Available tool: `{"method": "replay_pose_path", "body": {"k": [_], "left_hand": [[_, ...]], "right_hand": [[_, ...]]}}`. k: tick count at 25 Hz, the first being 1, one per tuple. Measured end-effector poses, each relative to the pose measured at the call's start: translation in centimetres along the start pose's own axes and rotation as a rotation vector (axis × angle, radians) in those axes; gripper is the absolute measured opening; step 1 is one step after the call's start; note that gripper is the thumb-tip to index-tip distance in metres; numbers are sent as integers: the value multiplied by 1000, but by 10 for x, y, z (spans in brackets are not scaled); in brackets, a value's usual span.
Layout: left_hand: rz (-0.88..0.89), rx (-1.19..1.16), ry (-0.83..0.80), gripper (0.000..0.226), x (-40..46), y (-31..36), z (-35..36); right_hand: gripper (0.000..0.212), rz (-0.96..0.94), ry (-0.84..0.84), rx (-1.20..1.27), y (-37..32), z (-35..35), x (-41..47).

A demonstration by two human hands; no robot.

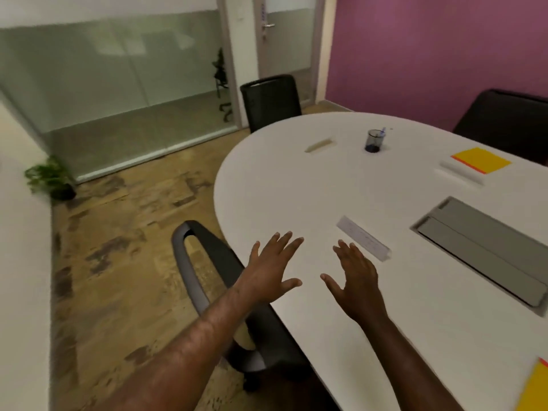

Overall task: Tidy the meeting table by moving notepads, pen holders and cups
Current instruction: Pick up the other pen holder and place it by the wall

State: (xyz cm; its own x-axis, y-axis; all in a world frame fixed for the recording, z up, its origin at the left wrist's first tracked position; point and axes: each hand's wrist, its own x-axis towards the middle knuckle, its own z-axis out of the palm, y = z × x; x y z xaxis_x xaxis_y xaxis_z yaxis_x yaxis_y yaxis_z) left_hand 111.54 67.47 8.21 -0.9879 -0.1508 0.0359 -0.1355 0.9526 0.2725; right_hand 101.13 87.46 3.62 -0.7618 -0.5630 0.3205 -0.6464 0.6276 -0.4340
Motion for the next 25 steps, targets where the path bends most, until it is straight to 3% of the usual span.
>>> {"method": "replay_pose_path", "body": {"k": [13,20,25], "left_hand": [[-522,36,363,91,-92,-91,-65],[-644,54,439,86,-121,-204,-82],[-648,58,425,87,-129,-316,-100]], "right_hand": [[73,-487,-176,79,-137,44,86],[72,-574,-187,63,-233,110,143],[73,-527,-172,57,-307,175,193]]}}
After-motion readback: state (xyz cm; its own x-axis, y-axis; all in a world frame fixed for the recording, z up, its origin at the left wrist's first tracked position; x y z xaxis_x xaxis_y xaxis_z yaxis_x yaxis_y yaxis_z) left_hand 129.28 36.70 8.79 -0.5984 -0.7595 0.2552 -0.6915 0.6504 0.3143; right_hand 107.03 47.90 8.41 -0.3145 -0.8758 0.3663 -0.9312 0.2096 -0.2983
